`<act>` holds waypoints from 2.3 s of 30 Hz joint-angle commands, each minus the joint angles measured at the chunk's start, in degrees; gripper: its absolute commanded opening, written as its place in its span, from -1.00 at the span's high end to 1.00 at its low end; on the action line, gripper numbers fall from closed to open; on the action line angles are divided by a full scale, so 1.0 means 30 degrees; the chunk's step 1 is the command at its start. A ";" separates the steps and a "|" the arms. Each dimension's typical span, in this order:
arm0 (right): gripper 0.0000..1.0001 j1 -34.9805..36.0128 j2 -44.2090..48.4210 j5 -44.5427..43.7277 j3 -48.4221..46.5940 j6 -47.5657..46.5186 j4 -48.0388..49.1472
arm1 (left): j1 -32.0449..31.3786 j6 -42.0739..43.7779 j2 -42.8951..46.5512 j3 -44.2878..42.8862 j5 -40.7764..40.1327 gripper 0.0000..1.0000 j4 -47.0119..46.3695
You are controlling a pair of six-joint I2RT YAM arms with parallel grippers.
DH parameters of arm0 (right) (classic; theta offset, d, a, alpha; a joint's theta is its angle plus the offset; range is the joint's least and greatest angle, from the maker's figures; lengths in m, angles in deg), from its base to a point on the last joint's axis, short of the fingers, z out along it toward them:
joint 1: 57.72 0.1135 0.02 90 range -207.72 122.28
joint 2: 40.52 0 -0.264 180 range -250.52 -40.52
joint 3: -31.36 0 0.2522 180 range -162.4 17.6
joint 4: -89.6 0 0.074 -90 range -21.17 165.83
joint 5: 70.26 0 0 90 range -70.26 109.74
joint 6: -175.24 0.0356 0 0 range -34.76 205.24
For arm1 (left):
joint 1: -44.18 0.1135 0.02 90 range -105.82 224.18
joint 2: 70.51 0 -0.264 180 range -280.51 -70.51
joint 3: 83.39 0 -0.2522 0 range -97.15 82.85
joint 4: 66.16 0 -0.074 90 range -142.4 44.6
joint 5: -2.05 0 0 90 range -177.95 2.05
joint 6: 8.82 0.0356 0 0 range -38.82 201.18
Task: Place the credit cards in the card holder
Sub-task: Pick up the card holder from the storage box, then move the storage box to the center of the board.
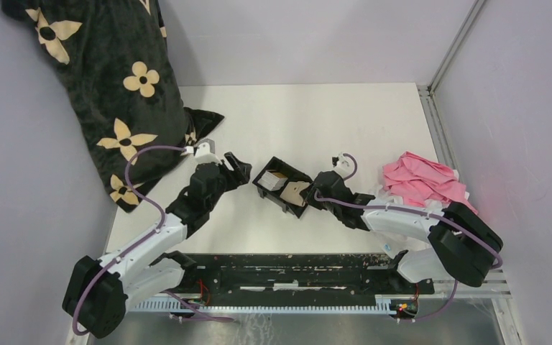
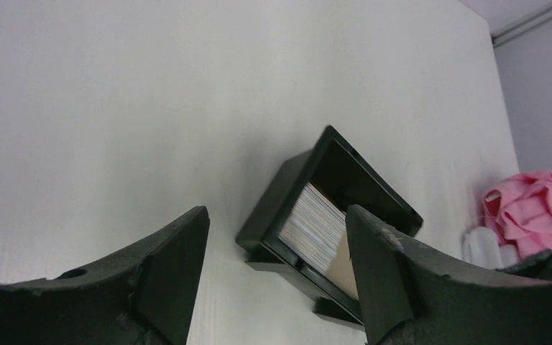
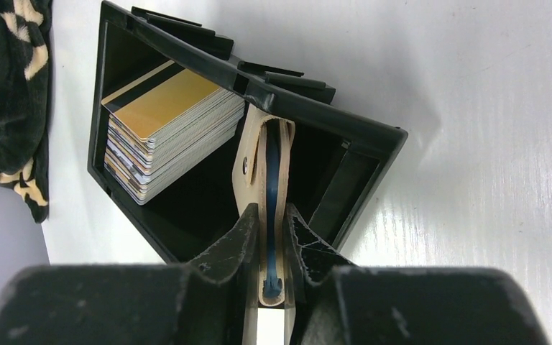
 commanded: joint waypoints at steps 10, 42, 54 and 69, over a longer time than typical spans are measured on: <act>0.92 0.0096 0.1373 -0.0482 -0.1538 -0.2840 -0.0263 | -0.4442 -0.3659 0.2869 0.3039 -0.2548 -0.07 0.0131; 0.98 0.0133 -0.0022 -0.0126 -0.4069 -0.4638 -0.1867 | -0.7925 -0.2613 -0.6547 0.2040 -0.4563 0.24 -0.5742; 0.98 0.0076 -0.0989 -0.0415 -0.4837 -0.4934 -0.1923 | -0.7557 -0.1445 -0.8508 0.0270 -0.5362 0.24 -0.6345; 0.98 -0.0787 -0.2718 -0.0095 -0.6962 -0.5697 -0.2304 | -0.4774 -0.0496 -1.0131 -0.1079 -0.3620 0.24 -0.7273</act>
